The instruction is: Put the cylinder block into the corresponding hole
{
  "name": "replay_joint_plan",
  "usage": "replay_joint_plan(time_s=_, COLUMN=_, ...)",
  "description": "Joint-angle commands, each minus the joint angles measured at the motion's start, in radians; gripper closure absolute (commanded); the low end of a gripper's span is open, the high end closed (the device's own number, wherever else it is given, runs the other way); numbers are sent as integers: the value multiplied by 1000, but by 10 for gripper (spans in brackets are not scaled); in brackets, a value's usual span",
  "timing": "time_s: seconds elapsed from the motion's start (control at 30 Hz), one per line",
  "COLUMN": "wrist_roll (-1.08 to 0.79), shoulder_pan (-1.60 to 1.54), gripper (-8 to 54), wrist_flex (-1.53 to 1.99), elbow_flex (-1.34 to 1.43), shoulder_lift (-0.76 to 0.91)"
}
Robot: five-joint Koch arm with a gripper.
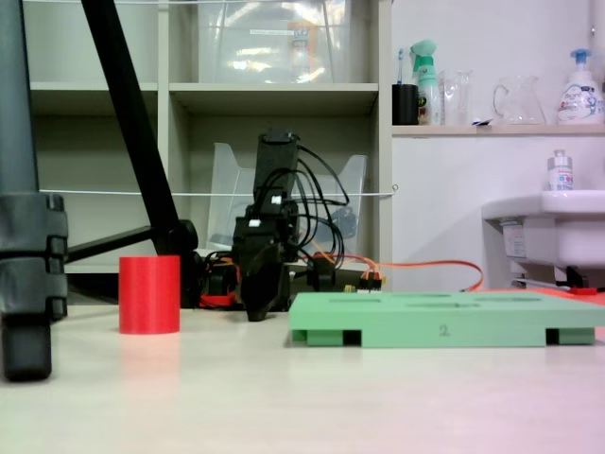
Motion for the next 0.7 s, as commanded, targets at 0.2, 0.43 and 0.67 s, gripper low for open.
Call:
replay_joint_plan(time_s=0.2, wrist_roll=225, shoulder_pan=64, gripper=105, wrist_flex=-402, elbow_flex=67, shoulder_lift=71)
replay_joint_plan(time_s=0.43, wrist_roll=1034, shoulder_pan=64, gripper=125, wrist_flex=-696, elbow_flex=-58, shoulder_lift=71)
replay_joint_plan(time_s=0.67, wrist_roll=1683, shoulder_pan=80, gripper=124, wrist_flex=-782, elbow_flex=-55, shoulder_lift=69)
